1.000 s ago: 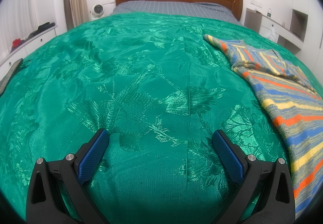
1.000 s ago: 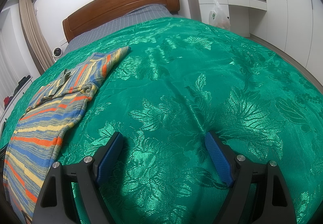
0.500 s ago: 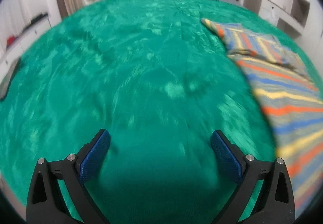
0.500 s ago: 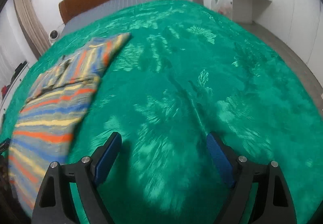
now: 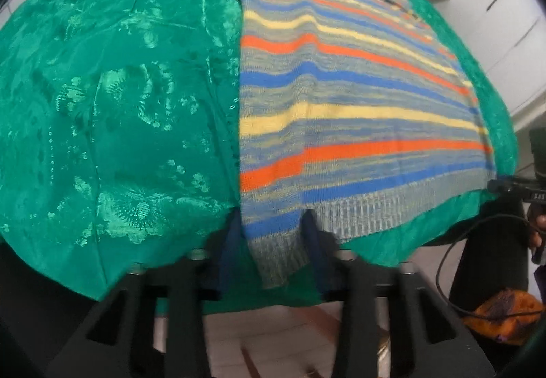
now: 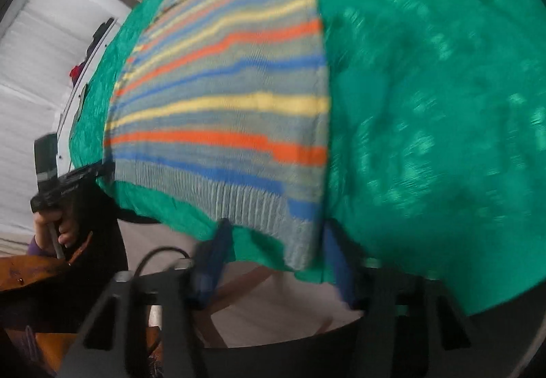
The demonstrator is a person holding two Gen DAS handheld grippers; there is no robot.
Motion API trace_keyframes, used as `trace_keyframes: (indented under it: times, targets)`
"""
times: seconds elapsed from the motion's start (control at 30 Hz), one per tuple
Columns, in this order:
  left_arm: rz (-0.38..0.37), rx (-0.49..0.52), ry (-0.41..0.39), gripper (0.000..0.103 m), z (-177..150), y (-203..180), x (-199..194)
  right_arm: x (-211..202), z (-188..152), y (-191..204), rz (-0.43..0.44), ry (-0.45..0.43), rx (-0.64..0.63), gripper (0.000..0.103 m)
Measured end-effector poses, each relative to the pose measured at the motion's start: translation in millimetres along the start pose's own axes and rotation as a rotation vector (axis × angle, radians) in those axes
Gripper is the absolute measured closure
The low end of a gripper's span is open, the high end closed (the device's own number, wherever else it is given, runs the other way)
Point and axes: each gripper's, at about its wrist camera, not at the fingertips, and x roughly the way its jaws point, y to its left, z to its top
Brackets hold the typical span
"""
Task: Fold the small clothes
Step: 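Pinch the sweater hem with the left gripper while the right gripper pinches it, folding it over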
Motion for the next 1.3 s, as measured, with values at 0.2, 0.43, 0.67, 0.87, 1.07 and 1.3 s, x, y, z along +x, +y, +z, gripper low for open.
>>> trace_keyframes:
  times: [0.2,0.43,0.67,0.87,1.07,1.3]
  targets:
    - [-0.118,-0.056,-0.001,0.101,3.2,6.8,-26.8,-26.0,0.7,7.5,0.071,-0.057,0.046,0.098]
    - [-0.244,-0.151,-0.187,0.101,80.2,36.4,-71.9,-82.0,65.1,18.5,0.083,-0.281,-0.032,0.098]
    - [-0.202,-0.204,-0.277,0.101,222.7,60.0,-54.7,-86.4,199.2,4.6,-0.001,-0.434,-0.040,0.098]
    - [-0.140,-0.251,-0.260,0.100,327.9,66.1,-1.4,-59.1,328.4,-24.2,-0.079,-0.456,0.013,0.098]
    - [-0.021,-0.372,-0.233,0.060,387.0,88.9,44.2,-14.8,403.9,-71.2,-0.091,-0.471,0.130,0.085]
    - [-0.080,-0.215,-0.276,0.040,358.2,93.1,16.1,-28.1,388.1,-48.9,-0.022,-0.357,-0.037,0.082]
